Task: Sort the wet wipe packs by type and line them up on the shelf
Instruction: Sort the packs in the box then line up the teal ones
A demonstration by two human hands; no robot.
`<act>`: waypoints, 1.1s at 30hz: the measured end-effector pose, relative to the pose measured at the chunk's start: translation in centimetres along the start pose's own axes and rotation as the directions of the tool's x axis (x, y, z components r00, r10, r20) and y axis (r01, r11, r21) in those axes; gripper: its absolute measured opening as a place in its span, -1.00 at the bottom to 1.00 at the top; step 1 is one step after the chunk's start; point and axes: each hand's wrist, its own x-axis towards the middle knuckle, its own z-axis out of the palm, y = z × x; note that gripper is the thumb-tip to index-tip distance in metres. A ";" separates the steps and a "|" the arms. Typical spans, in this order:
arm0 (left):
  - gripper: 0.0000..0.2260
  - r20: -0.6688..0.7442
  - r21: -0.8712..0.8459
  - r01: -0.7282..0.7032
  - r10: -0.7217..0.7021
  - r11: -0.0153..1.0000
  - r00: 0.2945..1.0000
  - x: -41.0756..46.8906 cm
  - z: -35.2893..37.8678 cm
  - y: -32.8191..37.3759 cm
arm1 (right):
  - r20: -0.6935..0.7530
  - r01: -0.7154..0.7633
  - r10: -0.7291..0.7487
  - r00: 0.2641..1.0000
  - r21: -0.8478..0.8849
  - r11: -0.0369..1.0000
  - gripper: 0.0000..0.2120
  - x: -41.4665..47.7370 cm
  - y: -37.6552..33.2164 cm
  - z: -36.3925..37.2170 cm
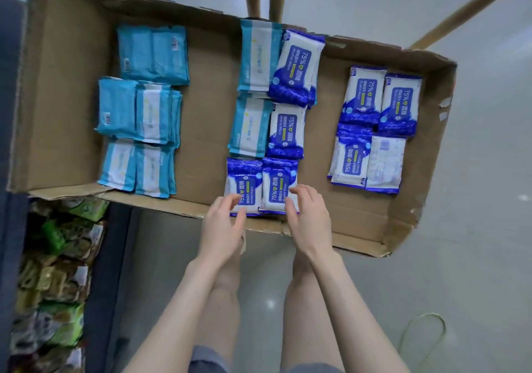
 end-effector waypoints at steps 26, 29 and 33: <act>-0.59 0.092 -0.008 0.285 -0.283 0.959 0.955 9.4 3.3 -5.8 | -0.030 -0.500 0.525 0.851 0.259 0.826 -0.33 6.1 1.8 9.2; -0.73 0.119 -0.098 0.268 -0.256 0.958 0.959 8.9 3.1 -5.8 | 0.073 -0.521 0.547 0.834 0.430 0.737 -0.53 5.7 1.8 8.7; -0.73 0.163 -0.394 0.275 -0.228 0.877 0.960 7.5 1.8 -4.9 | 0.211 -0.487 0.496 0.842 0.693 0.532 -0.73 4.4 1.6 6.7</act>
